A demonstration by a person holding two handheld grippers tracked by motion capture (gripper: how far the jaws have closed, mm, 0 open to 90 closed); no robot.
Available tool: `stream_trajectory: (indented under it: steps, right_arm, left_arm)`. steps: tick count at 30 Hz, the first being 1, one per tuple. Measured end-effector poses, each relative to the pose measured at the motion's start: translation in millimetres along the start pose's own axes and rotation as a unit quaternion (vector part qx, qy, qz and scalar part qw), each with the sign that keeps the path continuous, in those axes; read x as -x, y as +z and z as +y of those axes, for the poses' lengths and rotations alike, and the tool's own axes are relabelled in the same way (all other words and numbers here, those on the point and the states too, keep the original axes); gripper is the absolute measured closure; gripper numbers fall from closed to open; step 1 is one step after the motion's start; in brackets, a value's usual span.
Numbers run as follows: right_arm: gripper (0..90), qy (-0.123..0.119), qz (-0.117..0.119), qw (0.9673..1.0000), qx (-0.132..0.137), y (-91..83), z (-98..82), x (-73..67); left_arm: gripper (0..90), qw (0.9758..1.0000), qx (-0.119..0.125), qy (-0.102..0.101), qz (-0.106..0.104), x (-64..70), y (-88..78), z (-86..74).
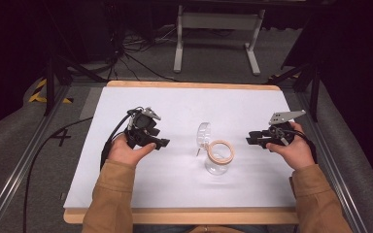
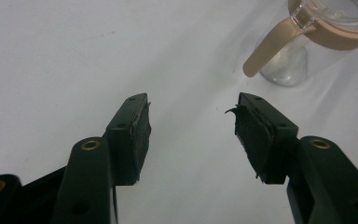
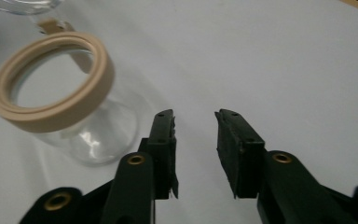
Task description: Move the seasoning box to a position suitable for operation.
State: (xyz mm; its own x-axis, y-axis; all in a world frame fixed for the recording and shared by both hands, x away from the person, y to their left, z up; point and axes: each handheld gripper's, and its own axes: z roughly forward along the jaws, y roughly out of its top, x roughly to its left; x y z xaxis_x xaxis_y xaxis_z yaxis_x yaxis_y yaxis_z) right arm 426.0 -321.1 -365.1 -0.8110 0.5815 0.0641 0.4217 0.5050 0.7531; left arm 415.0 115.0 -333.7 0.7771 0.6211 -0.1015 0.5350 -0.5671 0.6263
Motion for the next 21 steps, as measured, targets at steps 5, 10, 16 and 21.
stream_trajectory:
  steps: [5,10,16,21]
  right_arm:
    - [78.4,0.010,-0.020,0.9991,-0.036,2.5,2.1,-3.4]
    - [89.5,-0.007,0.020,0.9991,-0.038,7.4,3.5,-9.3]
    - [89.8,-0.019,0.031,0.9978,-0.055,22.2,3.7,-16.5]
    - [89.7,-0.016,0.048,0.9970,-0.058,38.8,-1.8,-16.4]
  left_arm:
    - [44.7,0.9999,0.005,0.005,0.008,8.0,-5.5,2.6]
    - [44.7,0.9996,-0.006,0.029,0.005,22.0,-10.3,8.8]
    - [43.4,0.9991,-0.012,0.040,0.002,34.2,-15.6,12.3]
    - [42.7,0.9990,-0.007,0.044,-0.002,37.4,-16.0,12.8]
